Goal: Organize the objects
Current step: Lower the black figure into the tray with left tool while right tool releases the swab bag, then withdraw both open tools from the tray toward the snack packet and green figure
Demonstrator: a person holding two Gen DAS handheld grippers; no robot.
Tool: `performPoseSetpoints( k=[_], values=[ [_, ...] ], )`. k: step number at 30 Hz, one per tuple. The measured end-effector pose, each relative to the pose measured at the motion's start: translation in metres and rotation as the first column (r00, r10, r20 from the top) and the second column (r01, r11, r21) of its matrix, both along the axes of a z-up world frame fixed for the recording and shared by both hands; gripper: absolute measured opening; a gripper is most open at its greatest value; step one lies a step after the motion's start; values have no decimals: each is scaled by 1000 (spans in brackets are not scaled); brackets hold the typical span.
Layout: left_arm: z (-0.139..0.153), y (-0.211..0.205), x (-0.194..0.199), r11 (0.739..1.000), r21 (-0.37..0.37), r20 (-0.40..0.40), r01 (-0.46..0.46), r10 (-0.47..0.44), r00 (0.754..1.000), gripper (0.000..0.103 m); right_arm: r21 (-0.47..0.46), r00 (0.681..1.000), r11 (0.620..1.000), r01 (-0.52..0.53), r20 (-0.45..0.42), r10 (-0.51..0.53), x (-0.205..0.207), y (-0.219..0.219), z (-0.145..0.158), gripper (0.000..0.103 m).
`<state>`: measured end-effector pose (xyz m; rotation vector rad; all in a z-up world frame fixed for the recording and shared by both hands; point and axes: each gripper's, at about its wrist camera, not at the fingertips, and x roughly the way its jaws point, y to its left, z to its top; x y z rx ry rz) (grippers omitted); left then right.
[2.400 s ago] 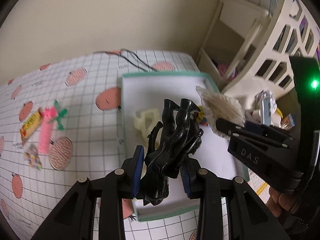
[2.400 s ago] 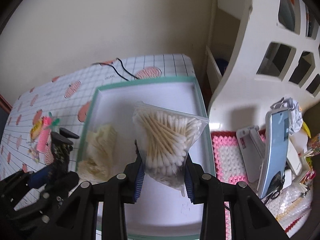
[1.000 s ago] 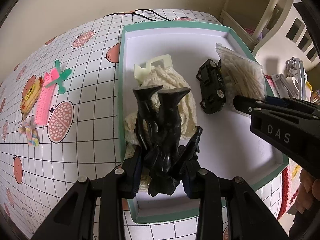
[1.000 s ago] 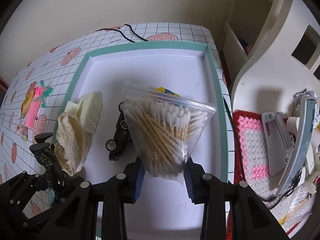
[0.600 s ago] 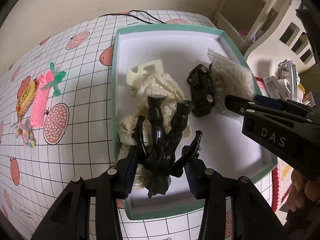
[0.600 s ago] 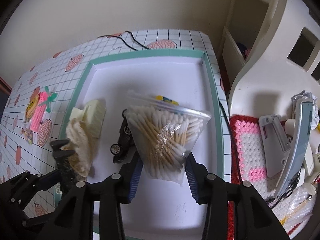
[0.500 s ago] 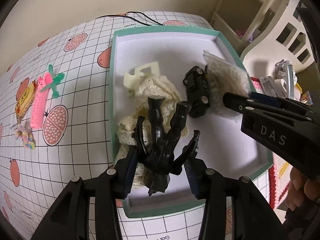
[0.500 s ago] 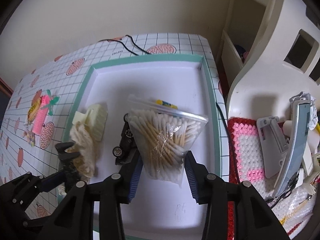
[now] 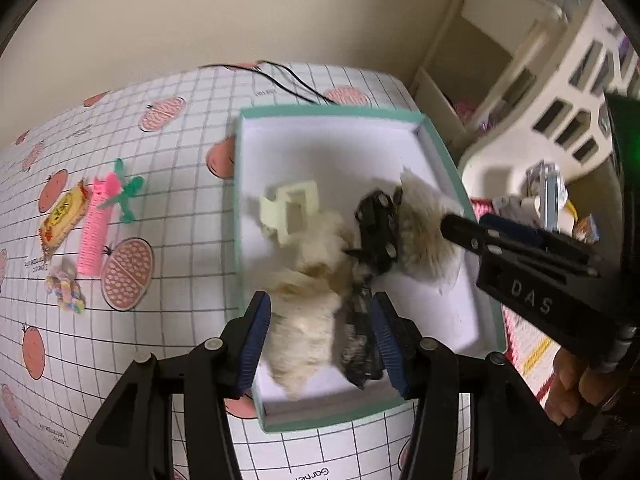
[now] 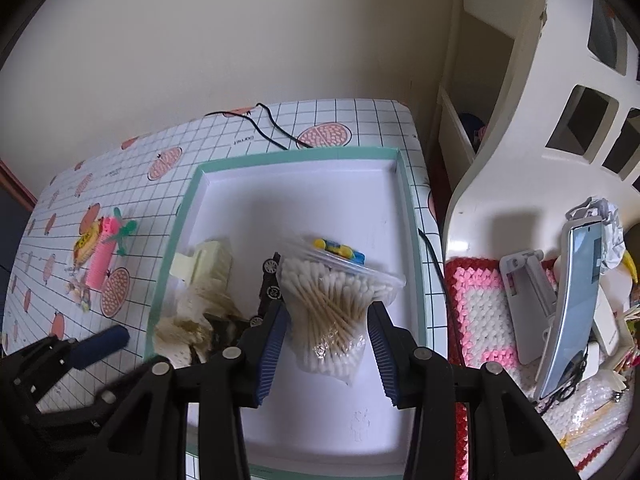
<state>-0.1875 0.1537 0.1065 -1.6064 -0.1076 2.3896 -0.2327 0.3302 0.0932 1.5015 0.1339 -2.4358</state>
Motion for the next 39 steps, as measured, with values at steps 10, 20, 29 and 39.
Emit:
performPoseSetpoints(
  k=[10, 20, 29, 39],
  values=[
    [3, -36, -14, 991, 14, -39, -136, 136, 990, 61, -13, 1000, 1000, -1, -6, 1, 1, -7, -1, 47],
    [-2, -66, -22, 973, 41, -9, -225, 226, 974, 65, -24, 1000, 1000, 7, -9, -7, 1, -12, -1, 67],
    [5, -84, -33, 956, 96, -16, -277, 280, 960, 87, -49, 1000, 998, 27, -11, -27, 3, -11, 2, 71],
    [17, -102, -31, 950, 104, -115, -293, 304, 946, 100, -51, 999, 998, 43, -12, -44, 1, -13, 0, 85]
  ],
)
